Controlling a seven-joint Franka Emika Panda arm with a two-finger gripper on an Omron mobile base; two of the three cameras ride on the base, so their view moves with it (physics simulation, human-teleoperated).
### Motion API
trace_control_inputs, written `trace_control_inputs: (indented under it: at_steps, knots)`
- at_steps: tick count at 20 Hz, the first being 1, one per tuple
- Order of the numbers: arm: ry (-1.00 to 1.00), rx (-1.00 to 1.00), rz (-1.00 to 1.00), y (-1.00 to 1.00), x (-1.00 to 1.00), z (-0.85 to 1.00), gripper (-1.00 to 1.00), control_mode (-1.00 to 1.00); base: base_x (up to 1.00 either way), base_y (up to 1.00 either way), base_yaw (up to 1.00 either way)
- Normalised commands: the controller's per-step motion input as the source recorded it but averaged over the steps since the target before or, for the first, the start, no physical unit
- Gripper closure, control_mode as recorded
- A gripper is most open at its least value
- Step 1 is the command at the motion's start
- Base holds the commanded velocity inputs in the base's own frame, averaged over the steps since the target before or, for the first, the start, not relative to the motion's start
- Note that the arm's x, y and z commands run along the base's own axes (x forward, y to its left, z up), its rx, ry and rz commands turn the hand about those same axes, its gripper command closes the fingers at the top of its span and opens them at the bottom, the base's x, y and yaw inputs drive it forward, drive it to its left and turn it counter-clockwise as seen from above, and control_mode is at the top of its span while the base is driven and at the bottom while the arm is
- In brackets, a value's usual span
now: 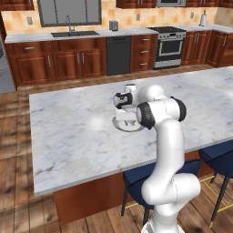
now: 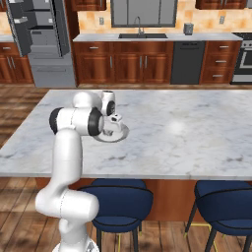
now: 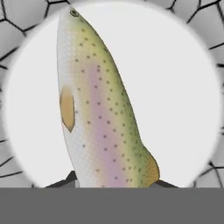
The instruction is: Take the fish from the fridge and place it on the digital scale on the counter by the fridge. Wait a few seconds for a reading, then move it to the plate on the dining counter.
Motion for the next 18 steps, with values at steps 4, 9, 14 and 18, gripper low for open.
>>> trace_control_inputs:
  at_steps: [4,9,14,18]
  knots:
    - [0.00,0.00,0.00,0.00,0.43,0.00,1.00,-1.00,0.00,0.00,0.00]
    - [0.00,0.00,0.00,0.00,0.00,0.00,1.00,-1.00,0.00,0.00,0.00]
    - [0.01,0.00,0.00,0.00,0.00,0.00,1.00,-1.00,0.00,0.00,0.00]
    - [0.02,0.00,0.00,0.00,0.00,0.00,-1.00,-1.00,0.00,0.00,0.00]
